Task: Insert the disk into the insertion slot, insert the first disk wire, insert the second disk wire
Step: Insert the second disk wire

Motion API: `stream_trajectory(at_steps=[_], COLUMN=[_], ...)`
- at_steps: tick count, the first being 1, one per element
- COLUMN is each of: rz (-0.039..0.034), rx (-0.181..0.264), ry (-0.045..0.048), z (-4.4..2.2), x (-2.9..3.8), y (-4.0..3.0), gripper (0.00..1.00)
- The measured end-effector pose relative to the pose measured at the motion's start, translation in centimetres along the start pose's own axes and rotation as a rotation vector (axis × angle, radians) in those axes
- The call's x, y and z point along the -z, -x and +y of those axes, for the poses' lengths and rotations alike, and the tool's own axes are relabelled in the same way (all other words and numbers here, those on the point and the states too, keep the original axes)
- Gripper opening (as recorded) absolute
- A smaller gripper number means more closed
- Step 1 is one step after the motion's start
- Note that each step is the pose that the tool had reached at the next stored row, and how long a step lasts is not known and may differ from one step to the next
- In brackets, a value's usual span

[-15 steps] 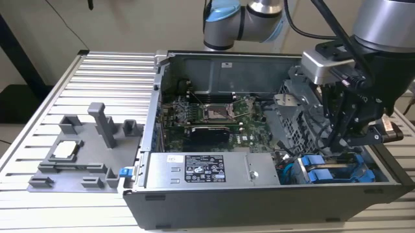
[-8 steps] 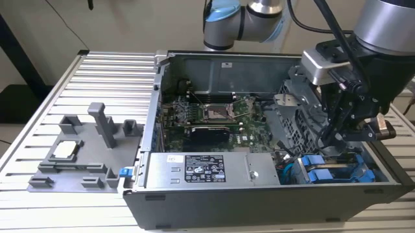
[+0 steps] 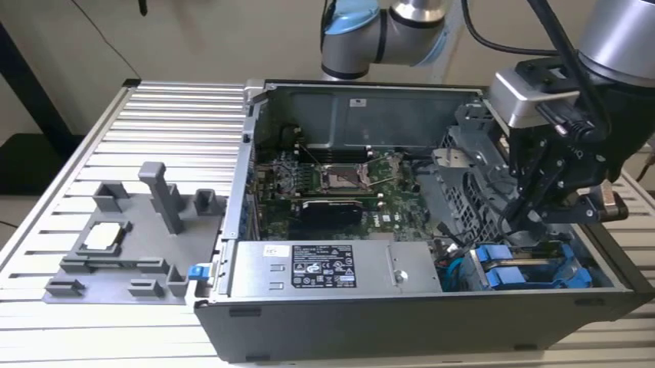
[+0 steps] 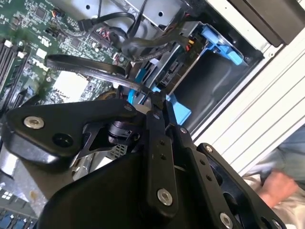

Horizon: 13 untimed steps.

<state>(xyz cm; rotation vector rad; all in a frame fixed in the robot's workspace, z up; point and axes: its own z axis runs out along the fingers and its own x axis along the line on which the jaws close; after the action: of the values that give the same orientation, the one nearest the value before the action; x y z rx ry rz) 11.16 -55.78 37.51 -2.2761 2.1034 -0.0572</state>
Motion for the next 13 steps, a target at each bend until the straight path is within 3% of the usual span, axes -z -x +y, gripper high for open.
stream_trajectory(at_steps=[10,11,13], rz=[-0.0061,-0.0065,-0.0111], rx=[0.0,0.0,-0.003], ry=[0.0771,0.083,0.0839], z=[-2.13,-2.35,-2.45], x=[-0.12,-0.13,-0.14], y=[-0.27,-0.3,-0.33], gripper=[0.16,0.16,0.16])
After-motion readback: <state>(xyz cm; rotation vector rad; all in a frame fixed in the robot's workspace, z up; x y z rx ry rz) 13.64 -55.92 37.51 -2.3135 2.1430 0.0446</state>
